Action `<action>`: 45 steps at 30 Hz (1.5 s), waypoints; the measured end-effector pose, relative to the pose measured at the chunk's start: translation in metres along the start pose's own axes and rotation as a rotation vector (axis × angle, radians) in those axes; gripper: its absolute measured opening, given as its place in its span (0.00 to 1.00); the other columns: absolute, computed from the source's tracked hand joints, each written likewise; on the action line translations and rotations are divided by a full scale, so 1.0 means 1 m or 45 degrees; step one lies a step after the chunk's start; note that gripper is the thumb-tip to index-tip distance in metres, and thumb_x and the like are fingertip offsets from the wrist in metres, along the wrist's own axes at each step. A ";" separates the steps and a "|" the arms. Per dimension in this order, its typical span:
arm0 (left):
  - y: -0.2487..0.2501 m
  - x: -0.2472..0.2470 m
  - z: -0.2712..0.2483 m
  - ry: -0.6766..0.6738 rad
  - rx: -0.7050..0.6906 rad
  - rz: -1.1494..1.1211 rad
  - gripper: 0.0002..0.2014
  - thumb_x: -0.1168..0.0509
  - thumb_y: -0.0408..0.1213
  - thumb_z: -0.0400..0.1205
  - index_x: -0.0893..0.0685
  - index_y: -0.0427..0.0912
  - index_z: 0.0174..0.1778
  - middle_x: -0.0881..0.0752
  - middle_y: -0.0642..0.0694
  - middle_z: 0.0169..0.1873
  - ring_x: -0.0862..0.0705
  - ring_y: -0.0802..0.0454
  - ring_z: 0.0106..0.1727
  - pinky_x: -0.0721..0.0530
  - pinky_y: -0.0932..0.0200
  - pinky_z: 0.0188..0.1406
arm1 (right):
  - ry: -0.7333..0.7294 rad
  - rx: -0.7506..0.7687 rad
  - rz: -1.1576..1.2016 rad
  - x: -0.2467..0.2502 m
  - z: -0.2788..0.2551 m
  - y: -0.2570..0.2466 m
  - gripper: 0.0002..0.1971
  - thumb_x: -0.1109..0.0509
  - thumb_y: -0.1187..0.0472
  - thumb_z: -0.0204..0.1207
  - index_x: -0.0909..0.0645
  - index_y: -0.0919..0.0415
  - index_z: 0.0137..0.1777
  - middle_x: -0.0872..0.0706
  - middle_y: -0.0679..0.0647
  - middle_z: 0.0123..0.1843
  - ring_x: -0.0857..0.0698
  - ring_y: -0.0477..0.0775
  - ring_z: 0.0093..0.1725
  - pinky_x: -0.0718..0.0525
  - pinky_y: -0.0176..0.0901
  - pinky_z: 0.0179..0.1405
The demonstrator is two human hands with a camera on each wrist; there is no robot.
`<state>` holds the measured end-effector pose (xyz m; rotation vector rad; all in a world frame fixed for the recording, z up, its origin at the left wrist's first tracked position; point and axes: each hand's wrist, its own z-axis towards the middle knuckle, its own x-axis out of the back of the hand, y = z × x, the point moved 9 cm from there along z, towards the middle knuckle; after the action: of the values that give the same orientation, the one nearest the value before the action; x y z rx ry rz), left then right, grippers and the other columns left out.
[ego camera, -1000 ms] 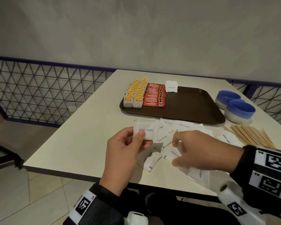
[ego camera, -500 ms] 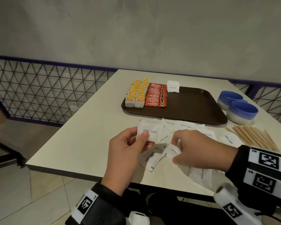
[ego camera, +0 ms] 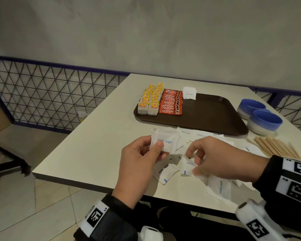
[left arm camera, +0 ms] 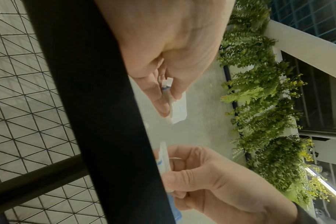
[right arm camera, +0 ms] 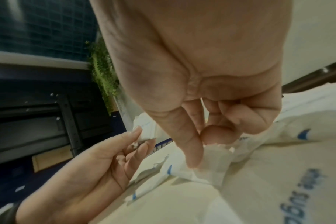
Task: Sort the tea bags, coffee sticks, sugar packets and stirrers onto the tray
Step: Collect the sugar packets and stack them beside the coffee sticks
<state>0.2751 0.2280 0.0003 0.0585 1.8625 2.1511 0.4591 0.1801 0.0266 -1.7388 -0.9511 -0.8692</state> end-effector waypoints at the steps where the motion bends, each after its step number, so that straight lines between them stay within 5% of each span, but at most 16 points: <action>1: 0.000 0.000 0.000 0.005 0.005 -0.010 0.06 0.30 0.34 0.85 0.08 0.43 0.54 0.05 0.45 0.43 0.06 0.43 0.45 0.07 0.40 0.52 | -0.004 0.002 0.050 0.002 0.000 0.002 0.10 0.19 0.61 0.75 0.12 0.44 0.50 0.14 0.42 0.42 0.15 0.45 0.42 0.19 0.32 0.39; 5: 0.000 0.000 0.000 0.017 0.026 -0.038 0.06 0.30 0.33 0.85 0.08 0.41 0.55 0.05 0.45 0.43 0.06 0.43 0.45 0.07 0.42 0.52 | -0.022 0.021 0.239 0.012 -0.007 0.002 0.07 0.21 0.63 0.78 0.07 0.49 0.43 0.08 0.43 0.41 0.11 0.47 0.42 0.15 0.32 0.37; 9: -0.001 -0.001 0.000 0.017 0.056 -0.052 0.06 0.29 0.33 0.84 0.08 0.42 0.54 0.05 0.45 0.43 0.06 0.44 0.44 0.07 0.41 0.51 | 0.088 0.253 0.356 0.033 -0.016 -0.018 0.03 0.21 0.52 0.76 0.07 0.47 0.42 0.08 0.47 0.48 0.12 0.58 0.50 0.11 0.60 0.54; 13: 0.001 -0.005 -0.002 -0.037 0.088 -0.095 0.07 0.29 0.32 0.84 0.08 0.40 0.55 0.05 0.42 0.42 0.06 0.40 0.45 0.07 0.40 0.48 | 0.205 0.462 0.408 0.043 -0.018 -0.046 0.08 0.23 0.43 0.72 0.08 0.45 0.42 0.12 0.39 0.58 0.16 0.38 0.62 0.18 0.51 0.66; 18: 0.005 -0.009 -0.005 -0.099 0.064 -0.103 0.08 0.31 0.34 0.85 0.08 0.40 0.56 0.05 0.40 0.43 0.06 0.43 0.47 0.07 0.53 0.48 | 0.254 0.490 0.302 0.029 0.002 -0.059 0.03 0.24 0.54 0.80 0.11 0.49 0.45 0.10 0.45 0.46 0.12 0.44 0.42 0.11 0.59 0.51; 21: 0.003 -0.009 -0.004 -0.101 0.098 -0.173 0.11 0.34 0.38 0.87 0.08 0.38 0.57 0.07 0.35 0.44 0.07 0.41 0.44 0.07 0.53 0.47 | 0.305 0.492 0.266 0.030 0.005 -0.060 0.03 0.25 0.54 0.81 0.12 0.47 0.46 0.11 0.43 0.43 0.16 0.37 0.35 0.14 0.50 0.42; 24: 0.004 -0.012 -0.005 -0.169 0.074 -0.162 0.12 0.34 0.39 0.86 0.09 0.39 0.58 0.06 0.39 0.47 0.06 0.42 0.49 0.08 0.53 0.52 | 0.338 0.503 0.235 0.033 0.002 -0.059 0.03 0.25 0.54 0.82 0.12 0.46 0.46 0.12 0.41 0.43 0.16 0.33 0.35 0.17 0.45 0.41; 31: 0.001 -0.014 -0.005 -0.211 0.102 -0.210 0.14 0.39 0.27 0.88 0.08 0.41 0.57 0.06 0.39 0.49 0.07 0.40 0.52 0.09 0.53 0.55 | 0.353 0.506 0.303 0.032 0.003 -0.052 0.05 0.23 0.53 0.79 0.17 0.43 0.48 0.14 0.43 0.46 0.13 0.50 0.40 0.09 0.60 0.45; 36: 0.000 -0.011 -0.005 -0.143 0.091 -0.150 0.11 0.35 0.30 0.87 0.08 0.40 0.57 0.06 0.38 0.45 0.06 0.41 0.47 0.09 0.41 0.56 | 0.349 0.472 0.375 0.035 0.008 -0.045 0.13 0.21 0.54 0.78 0.20 0.41 0.56 0.19 0.41 0.48 0.17 0.41 0.42 0.16 0.44 0.47; 39: 0.003 -0.012 -0.007 -0.158 0.078 -0.162 0.10 0.34 0.32 0.86 0.08 0.41 0.57 0.05 0.39 0.45 0.06 0.43 0.47 0.07 0.44 0.51 | 0.308 0.448 0.356 0.035 0.011 -0.044 0.13 0.21 0.52 0.77 0.16 0.42 0.59 0.14 0.44 0.51 0.12 0.45 0.47 0.10 0.51 0.51; 41: 0.007 -0.014 -0.008 -0.200 0.041 -0.149 0.09 0.31 0.34 0.84 0.07 0.42 0.56 0.05 0.41 0.45 0.06 0.44 0.48 0.08 0.52 0.49 | 0.314 0.444 0.372 0.039 0.011 -0.044 0.10 0.21 0.51 0.76 0.13 0.47 0.56 0.11 0.48 0.48 0.09 0.51 0.41 0.07 0.59 0.46; 45: 0.006 -0.017 -0.007 -0.238 0.018 -0.127 0.11 0.28 0.28 0.81 0.08 0.42 0.58 0.05 0.41 0.47 0.06 0.44 0.51 0.08 0.53 0.52 | 0.311 0.454 0.423 0.040 0.012 -0.045 0.06 0.22 0.52 0.78 0.11 0.52 0.50 0.10 0.50 0.44 0.09 0.56 0.33 0.07 0.58 0.34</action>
<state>0.2889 0.2165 0.0081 0.1609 1.7379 1.9927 0.4385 0.2113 0.0752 -1.3938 -0.5905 -0.6323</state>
